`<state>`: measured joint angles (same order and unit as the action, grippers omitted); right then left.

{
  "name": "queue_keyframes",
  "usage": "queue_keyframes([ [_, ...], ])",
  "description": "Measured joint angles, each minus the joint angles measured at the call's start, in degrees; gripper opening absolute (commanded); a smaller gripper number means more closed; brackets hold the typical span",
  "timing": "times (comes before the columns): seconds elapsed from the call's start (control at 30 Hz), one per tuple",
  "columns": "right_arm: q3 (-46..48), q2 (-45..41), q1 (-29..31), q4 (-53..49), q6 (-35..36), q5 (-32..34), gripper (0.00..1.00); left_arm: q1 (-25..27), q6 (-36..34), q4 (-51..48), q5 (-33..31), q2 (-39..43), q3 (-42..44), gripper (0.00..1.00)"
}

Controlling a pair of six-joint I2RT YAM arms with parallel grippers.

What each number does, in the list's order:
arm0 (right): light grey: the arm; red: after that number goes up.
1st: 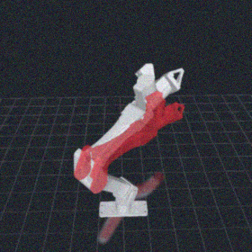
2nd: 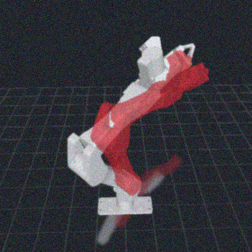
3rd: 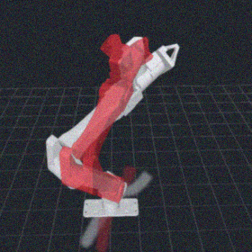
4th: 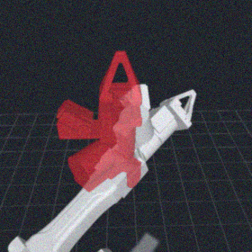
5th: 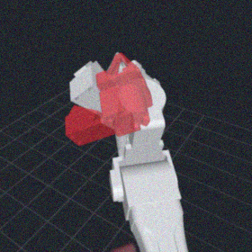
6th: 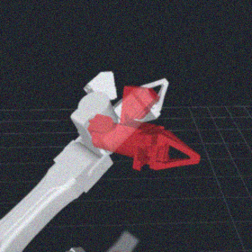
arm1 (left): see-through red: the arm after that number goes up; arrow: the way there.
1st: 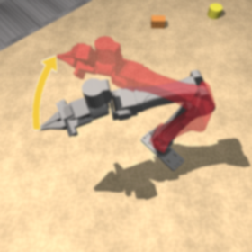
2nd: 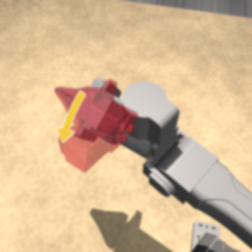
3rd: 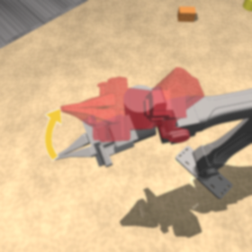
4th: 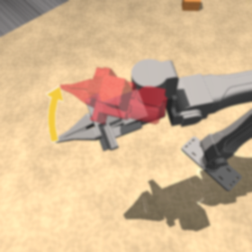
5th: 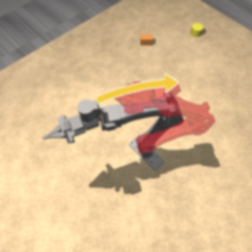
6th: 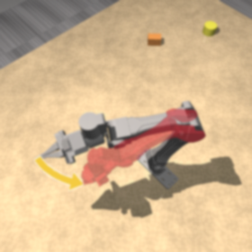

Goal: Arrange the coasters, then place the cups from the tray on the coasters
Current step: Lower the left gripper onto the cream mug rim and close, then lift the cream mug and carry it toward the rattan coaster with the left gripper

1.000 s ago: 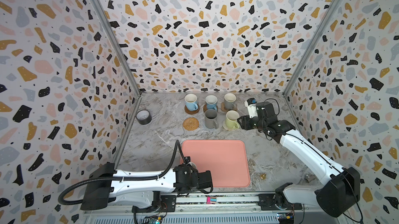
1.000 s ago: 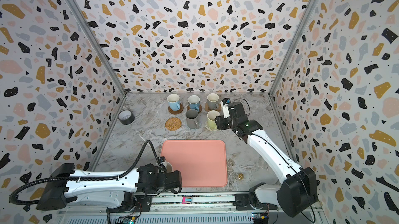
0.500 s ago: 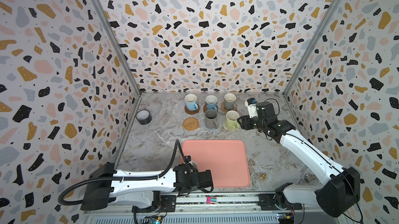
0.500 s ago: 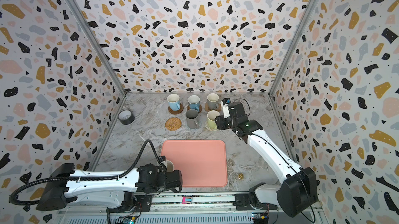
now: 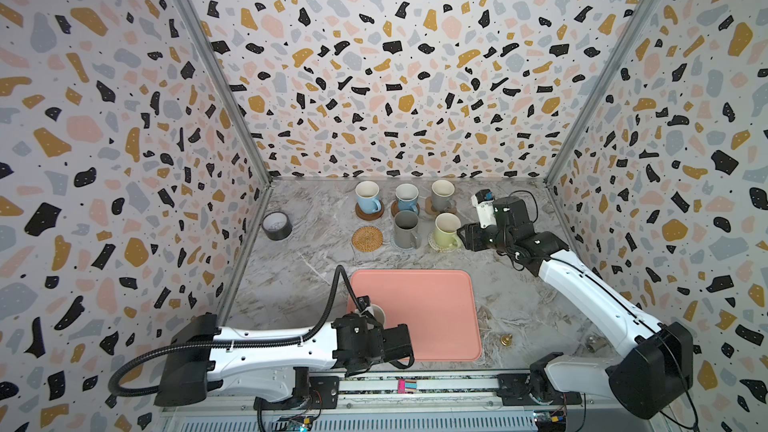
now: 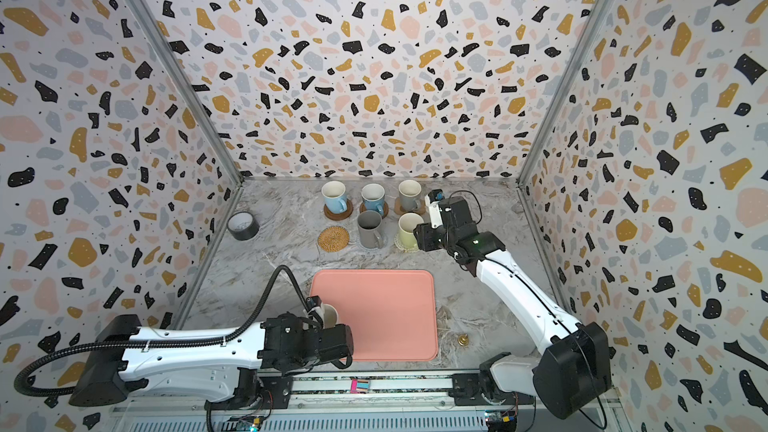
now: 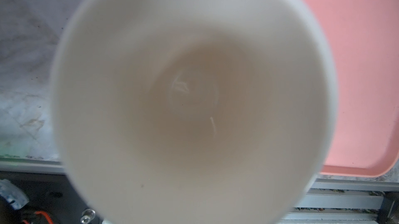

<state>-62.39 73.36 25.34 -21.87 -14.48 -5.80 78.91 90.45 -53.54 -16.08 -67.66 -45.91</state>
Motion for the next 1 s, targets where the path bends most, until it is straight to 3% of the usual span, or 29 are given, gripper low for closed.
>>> queue_keyframes([
  [0.33, 0.04, -0.02, 0.0, -0.02, -0.04, 0.02, 0.6, -7.56, -5.03, -0.81, -2.1, 0.0, -3.85, 0.16],
  [0.67, 0.04, -0.26, 0.0, -0.55, -0.04, 0.22, 0.6, -19.98, -17.81, -0.13, -3.43, -5.68, -10.4, 0.16],
  [1.0, 0.09, -2.51, -0.22, -0.76, -0.09, 0.66, 0.6, -28.85, -29.22, 3.02, -3.58, -14.32, -18.6, 0.16],
])
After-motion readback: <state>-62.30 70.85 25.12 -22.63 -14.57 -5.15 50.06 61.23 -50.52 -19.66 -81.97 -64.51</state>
